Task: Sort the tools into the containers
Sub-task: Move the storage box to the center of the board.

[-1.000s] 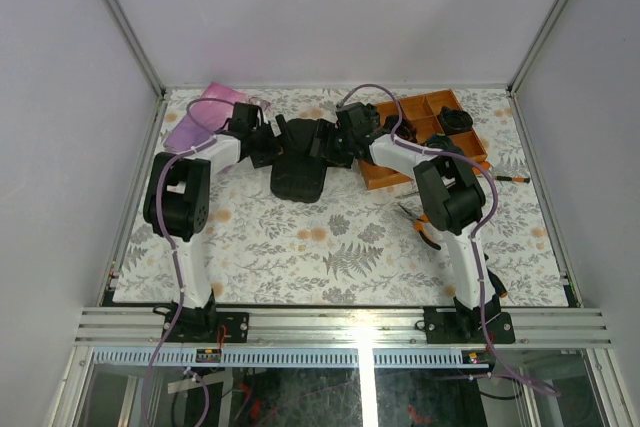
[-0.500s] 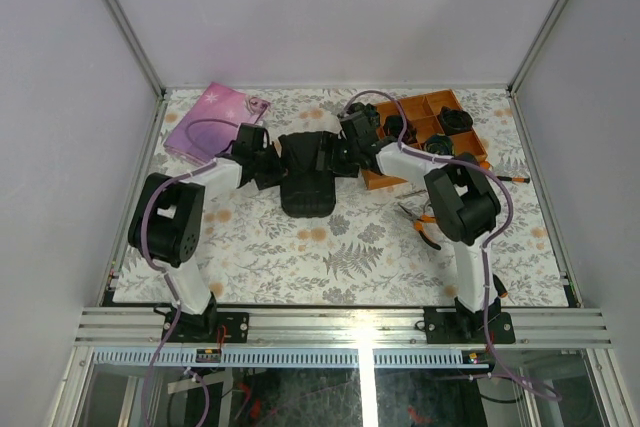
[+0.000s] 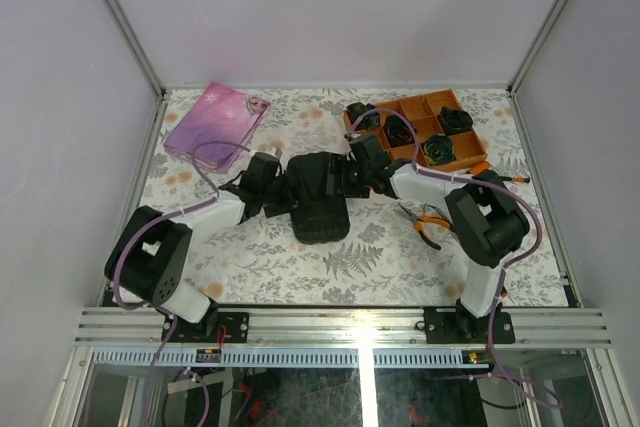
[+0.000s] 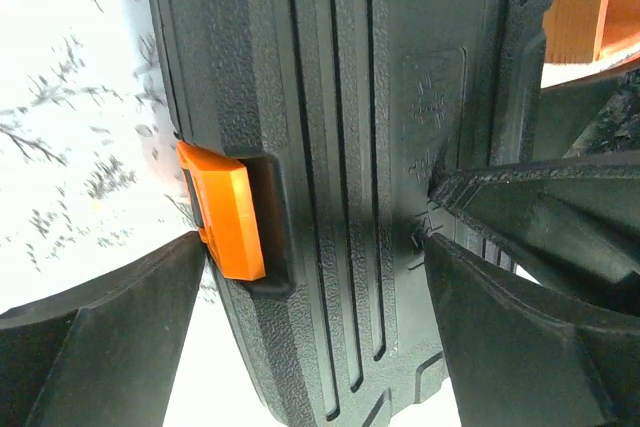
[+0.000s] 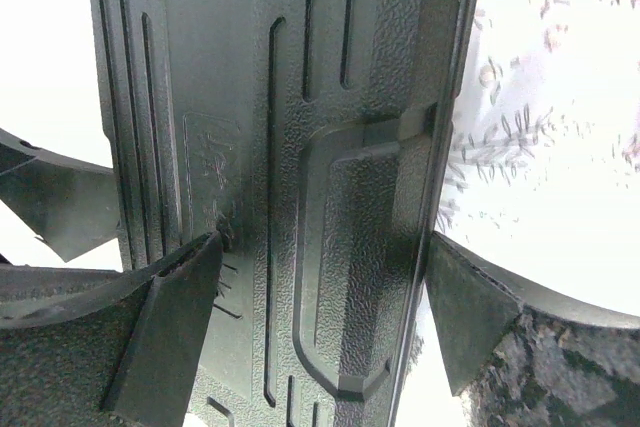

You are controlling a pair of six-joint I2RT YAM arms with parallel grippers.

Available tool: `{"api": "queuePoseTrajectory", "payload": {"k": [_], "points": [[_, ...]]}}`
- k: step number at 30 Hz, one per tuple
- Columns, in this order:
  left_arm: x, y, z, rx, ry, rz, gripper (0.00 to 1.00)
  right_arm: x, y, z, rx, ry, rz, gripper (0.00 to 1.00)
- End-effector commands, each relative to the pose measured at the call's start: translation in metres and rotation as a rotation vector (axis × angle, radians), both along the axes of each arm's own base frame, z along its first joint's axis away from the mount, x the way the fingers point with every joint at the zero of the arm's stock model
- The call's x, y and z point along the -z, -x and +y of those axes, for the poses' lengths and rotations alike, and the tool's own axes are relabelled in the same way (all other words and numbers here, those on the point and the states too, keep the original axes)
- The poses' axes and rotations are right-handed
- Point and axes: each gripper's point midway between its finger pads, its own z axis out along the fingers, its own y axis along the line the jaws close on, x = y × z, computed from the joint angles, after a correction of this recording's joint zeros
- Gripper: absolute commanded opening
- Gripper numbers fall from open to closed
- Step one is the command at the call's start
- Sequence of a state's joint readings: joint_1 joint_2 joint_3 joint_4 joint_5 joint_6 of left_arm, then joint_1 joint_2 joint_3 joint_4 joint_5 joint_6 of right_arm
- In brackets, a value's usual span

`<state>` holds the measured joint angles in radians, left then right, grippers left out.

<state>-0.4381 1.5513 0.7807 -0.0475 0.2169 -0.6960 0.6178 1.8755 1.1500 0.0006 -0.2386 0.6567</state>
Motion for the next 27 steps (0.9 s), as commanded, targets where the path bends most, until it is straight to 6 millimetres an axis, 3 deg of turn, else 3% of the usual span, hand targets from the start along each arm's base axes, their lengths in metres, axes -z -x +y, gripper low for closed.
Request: {"api": "queuePoseTrajectory", "payload": {"k": [1, 9, 14, 19, 27], "points": [[0.010, 0.036, -0.013, 0.042, -0.004, 0.023, 0.87, 0.013, 0.036, -0.016, -0.038, 0.086, 0.017, 0.85], [-0.004, 0.061, 0.006, 0.004, -0.029, -0.049, 0.91, -0.002, 0.052, -0.037, -0.032, 0.109, -0.023, 0.88], [-0.032, 0.059, 0.022, -0.037, -0.070, -0.125, 0.99, -0.032, 0.055, -0.041, -0.036, 0.065, -0.101, 0.93], [-0.055, 0.058, 0.036, -0.079, -0.091, -0.189, 1.00, -0.056, 0.058, -0.049, -0.016, 0.036, -0.173, 0.99], [-0.075, 0.060, 0.052, -0.164, -0.074, -0.257, 1.00, -0.071, 0.058, -0.079, 0.089, 0.092, -0.255, 0.99]]}}
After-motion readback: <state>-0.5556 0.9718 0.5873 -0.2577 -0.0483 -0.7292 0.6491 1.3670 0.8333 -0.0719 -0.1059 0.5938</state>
